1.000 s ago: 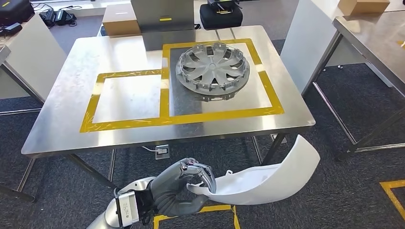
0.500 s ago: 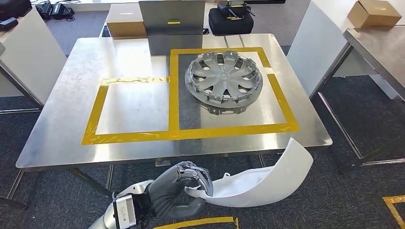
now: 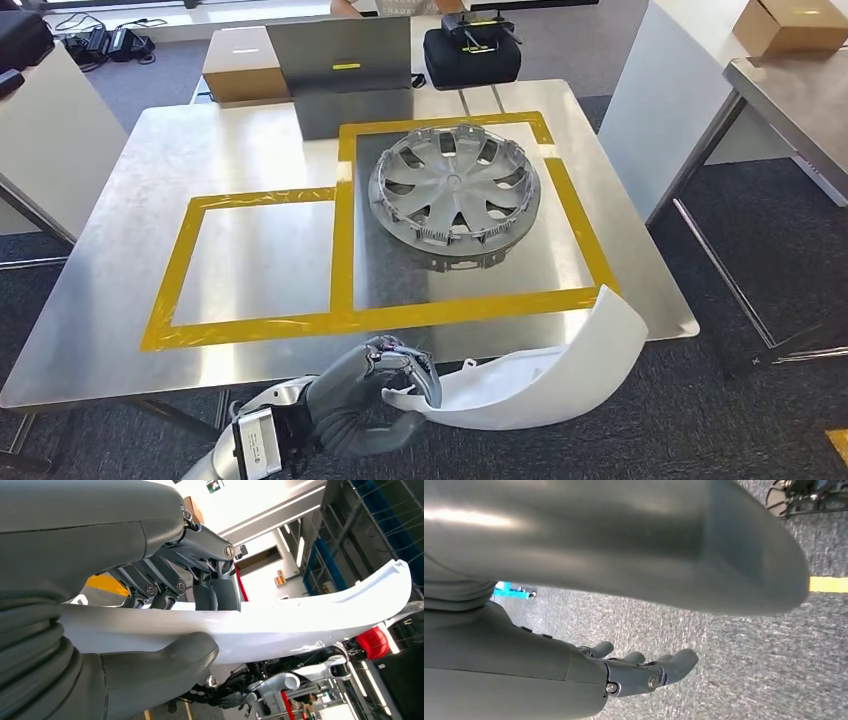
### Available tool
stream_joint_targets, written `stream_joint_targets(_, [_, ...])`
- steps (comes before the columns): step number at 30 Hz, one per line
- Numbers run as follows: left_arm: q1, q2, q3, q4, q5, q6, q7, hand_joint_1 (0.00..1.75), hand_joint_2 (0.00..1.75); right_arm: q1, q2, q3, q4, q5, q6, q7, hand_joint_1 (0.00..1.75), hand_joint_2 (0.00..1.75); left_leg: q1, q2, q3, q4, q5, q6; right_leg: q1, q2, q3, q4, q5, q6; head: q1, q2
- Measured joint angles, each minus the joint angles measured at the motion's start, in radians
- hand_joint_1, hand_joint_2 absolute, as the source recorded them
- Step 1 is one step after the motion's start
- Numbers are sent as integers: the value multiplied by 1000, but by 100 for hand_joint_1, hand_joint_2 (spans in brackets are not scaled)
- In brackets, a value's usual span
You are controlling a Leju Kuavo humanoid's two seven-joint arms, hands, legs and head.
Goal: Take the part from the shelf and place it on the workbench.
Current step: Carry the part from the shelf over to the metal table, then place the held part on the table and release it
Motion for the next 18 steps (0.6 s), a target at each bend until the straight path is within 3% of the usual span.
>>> stream_joint_targets(1, [2,1,0,1,0,0,0,175,175,1,0,0,0,0,0,0,0,0,1,0,-28,18,-17,-2,0,0,11,0,-10,0,0,0])
stream_joint_targets(2, [3,2,1,1,-1,-1,0,175,175,1,0,0,0,0,0,1,0,0,2,1,-41,4,-13,-3,0,1,24,0,-21,1,0,0])
stream_joint_targets(3, [3,3,2,1,-2,-1,0,175,175,2,0,0,0,0,0,0,0,0,2,1,-39,-39,19,-2,-1,1,39,0,-32,3,0,0])
stream_joint_targets(5, [7,3,4,2,-6,-4,-2,175,175,1,0,0,0,0,0,-2,0,0,1,4,-24,-162,129,4,0,3,63,2,-56,10,-2,0])
stream_joint_targets(7, [12,4,6,2,-9,-5,-5,175,175,-1,-1,0,0,0,-1,-3,0,0,-1,7,-16,-231,196,16,3,3,74,3,-78,22,-1,0])
stream_joint_targets(10, [14,-1,10,-1,-16,-6,-10,175,175,-3,-4,0,0,0,-4,-3,0,0,-1,3,3,-245,193,36,4,2,85,17,-81,40,0,0])
stream_joint_targets(11, [14,-4,11,-1,-21,-6,-13,175,175,-5,-4,0,0,0,-6,-3,0,0,0,3,14,-249,188,43,3,2,75,47,-77,44,1,0])
stream_joint_targets(13, [20,-6,13,-1,-33,-2,-25,175,175,-9,-6,0,0,1,-9,2,0,0,2,4,36,-253,175,52,1,1,9,153,-91,54,3,0])
stream_joint_targets(15, [33,-7,13,1,-42,7,-41,175,175,-9,-8,0,0,2,-10,9,0,0,2,4,52,-253,160,55,0,1,-78,257,-142,60,5,0])
stream_joint_targets(16, [40,-6,14,2,-45,11,-46,175,175,-8,-8,0,0,2,-10,11,0,0,2,3,61,-253,153,56,0,1,-109,279,-162,61,5,0])
stream_joint_targets(17, [45,-7,15,4,-47,15,-50,175,175,-7,-8,0,0,2,-10,13,0,0,2,1,70,-253,145,55,0,1,-125,273,-163,60,6,0])
stream_joint_targets(18, [49,-7,18,7,-49,19,-54,175,175,-7,-8,0,0,2,-10,14,0,0,2,-1,81,-253,136,53,-1,1,-127,238,-139,58,6,0])
